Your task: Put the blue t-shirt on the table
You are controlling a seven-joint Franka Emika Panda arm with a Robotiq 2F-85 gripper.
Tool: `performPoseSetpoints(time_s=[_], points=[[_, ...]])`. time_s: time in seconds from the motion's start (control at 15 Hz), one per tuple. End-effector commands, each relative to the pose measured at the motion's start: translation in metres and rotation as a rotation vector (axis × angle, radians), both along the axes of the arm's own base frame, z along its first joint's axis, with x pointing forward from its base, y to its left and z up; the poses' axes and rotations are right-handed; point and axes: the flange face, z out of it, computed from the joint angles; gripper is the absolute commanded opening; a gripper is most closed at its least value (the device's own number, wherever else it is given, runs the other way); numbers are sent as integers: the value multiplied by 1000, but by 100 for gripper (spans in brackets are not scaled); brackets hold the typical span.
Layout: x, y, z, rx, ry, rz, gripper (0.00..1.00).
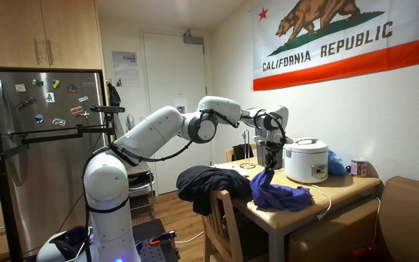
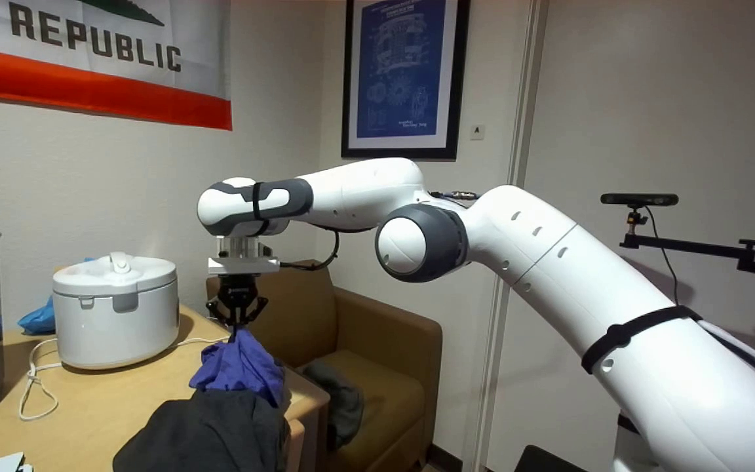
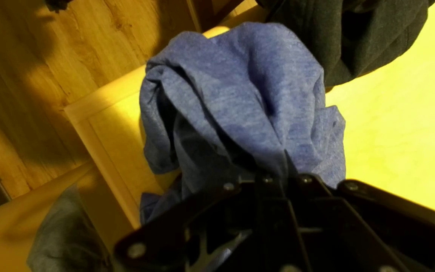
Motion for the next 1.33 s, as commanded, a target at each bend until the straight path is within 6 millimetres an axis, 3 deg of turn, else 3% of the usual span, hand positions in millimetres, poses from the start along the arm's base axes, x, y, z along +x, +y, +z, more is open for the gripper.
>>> performPoseSetpoints(time_s=[0.0, 0.27, 0.6, 1.07, 1.13, 1.27], points=[[2, -4, 6, -11, 9, -29, 32], [0, -1, 40, -24, -38, -5, 61], [-16, 11, 102, -30, -60, 45, 98], [-53, 25, 171, -21, -14, 118, 100], [-37, 25, 157, -10, -41, 85, 100], [-43, 26, 169, -9, -40, 97, 100]])
